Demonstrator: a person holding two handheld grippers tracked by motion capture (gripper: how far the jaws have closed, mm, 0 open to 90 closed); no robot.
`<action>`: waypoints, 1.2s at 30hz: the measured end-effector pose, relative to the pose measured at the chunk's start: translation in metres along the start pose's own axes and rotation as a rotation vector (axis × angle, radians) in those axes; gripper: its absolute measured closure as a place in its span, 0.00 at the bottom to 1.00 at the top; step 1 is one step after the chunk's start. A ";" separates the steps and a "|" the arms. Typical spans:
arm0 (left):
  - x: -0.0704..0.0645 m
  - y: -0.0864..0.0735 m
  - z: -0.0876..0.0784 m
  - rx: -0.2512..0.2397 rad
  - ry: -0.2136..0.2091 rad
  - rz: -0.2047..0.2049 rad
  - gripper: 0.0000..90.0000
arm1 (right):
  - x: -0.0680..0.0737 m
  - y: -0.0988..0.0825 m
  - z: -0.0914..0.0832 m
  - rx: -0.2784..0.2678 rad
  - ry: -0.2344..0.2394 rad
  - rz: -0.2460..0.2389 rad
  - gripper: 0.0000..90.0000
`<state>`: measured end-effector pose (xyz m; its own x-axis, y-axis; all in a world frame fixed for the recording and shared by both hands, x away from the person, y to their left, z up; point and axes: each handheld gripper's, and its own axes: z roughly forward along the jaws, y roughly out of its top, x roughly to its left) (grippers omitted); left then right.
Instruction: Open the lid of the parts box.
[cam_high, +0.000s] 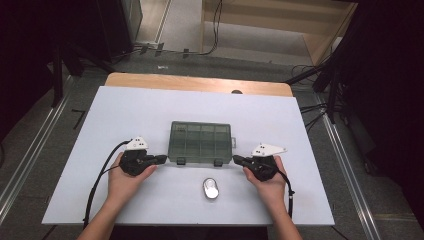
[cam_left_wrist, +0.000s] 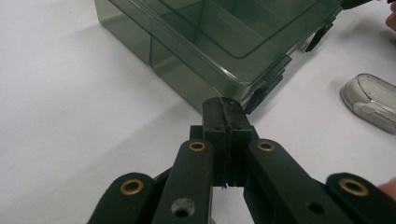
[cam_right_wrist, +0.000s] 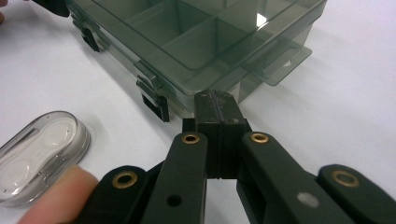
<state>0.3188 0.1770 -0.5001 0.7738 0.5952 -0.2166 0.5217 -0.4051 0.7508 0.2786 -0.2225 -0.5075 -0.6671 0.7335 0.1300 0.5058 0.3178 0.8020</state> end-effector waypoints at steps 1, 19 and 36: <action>0.000 0.000 0.000 0.004 0.003 0.004 1.00 | -0.001 0.000 0.000 0.002 0.005 -0.003 0.98; -0.002 0.000 0.000 0.003 0.006 0.023 0.99 | 0.001 -0.002 0.002 0.038 0.004 -0.045 0.98; -0.004 0.003 -0.002 0.014 0.016 0.051 0.99 | 0.001 -0.002 0.004 0.057 -0.004 -0.059 0.98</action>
<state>0.3161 0.1748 -0.4957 0.7937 0.5847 -0.1680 0.4869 -0.4450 0.7516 0.2788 -0.2198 -0.5118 -0.6947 0.7147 0.0813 0.4961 0.3942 0.7737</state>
